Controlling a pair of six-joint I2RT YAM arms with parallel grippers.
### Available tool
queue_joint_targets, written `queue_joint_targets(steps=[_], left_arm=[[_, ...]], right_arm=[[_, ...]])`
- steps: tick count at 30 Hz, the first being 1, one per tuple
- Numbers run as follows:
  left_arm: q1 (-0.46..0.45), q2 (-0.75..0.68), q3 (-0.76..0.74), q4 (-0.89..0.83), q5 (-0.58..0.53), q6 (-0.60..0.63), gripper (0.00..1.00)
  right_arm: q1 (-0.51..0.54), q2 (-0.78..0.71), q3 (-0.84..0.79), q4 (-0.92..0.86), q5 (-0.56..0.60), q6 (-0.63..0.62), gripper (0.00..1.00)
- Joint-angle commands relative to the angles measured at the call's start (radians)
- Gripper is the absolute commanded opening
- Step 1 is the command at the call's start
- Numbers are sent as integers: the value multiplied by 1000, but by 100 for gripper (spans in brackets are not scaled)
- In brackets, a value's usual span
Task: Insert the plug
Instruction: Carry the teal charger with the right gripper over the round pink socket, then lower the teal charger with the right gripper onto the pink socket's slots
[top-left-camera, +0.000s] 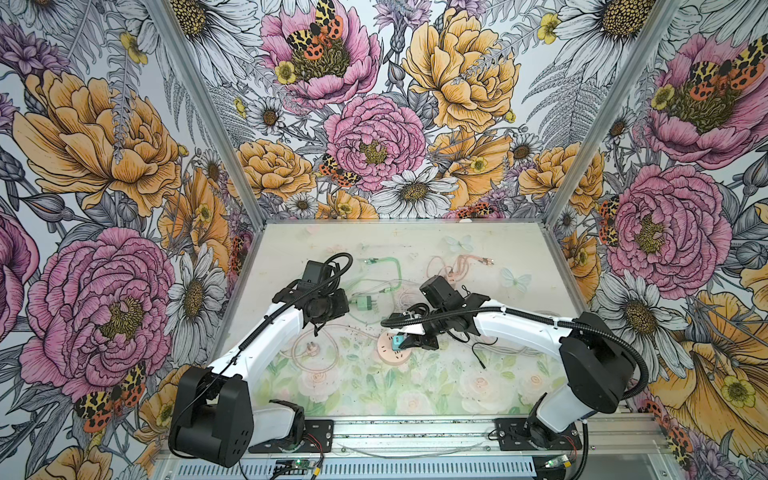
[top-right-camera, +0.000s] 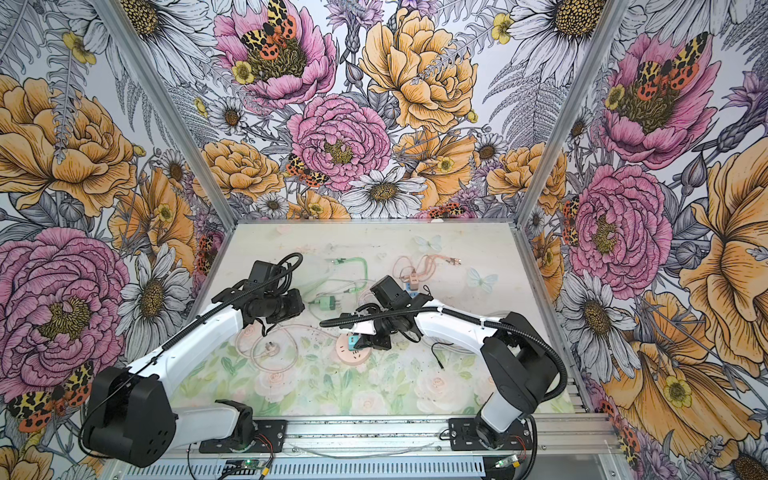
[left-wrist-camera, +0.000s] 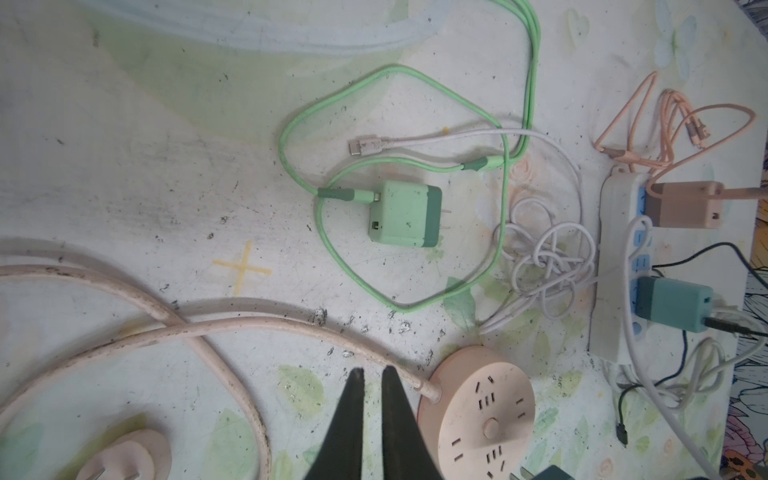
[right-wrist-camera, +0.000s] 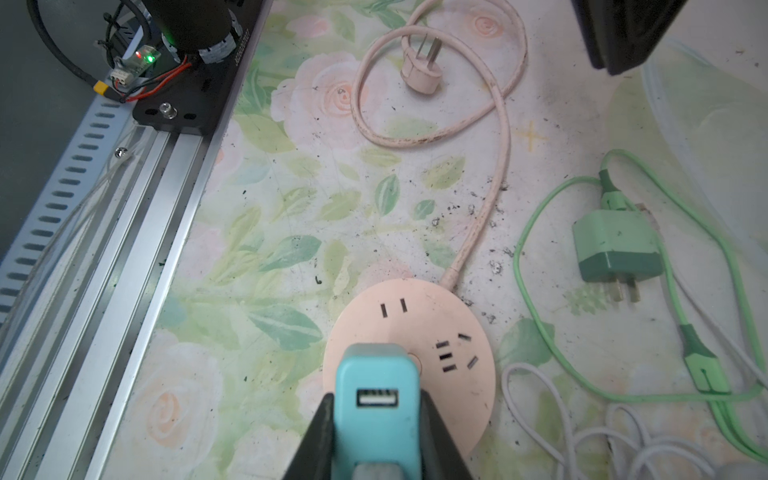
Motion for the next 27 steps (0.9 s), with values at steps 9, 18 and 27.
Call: queue_joint_targets(steps=[9, 18, 27], left_arm=[[24, 27, 23, 34, 42, 45, 13], [39, 44, 29, 45, 64, 50, 12], [41, 43, 29, 46, 78, 55, 12]], right_arm=[[13, 51, -13, 30, 27, -73, 0], [23, 66, -23, 27, 88, -98, 0], [52, 31, -53, -13, 93, -81, 0]])
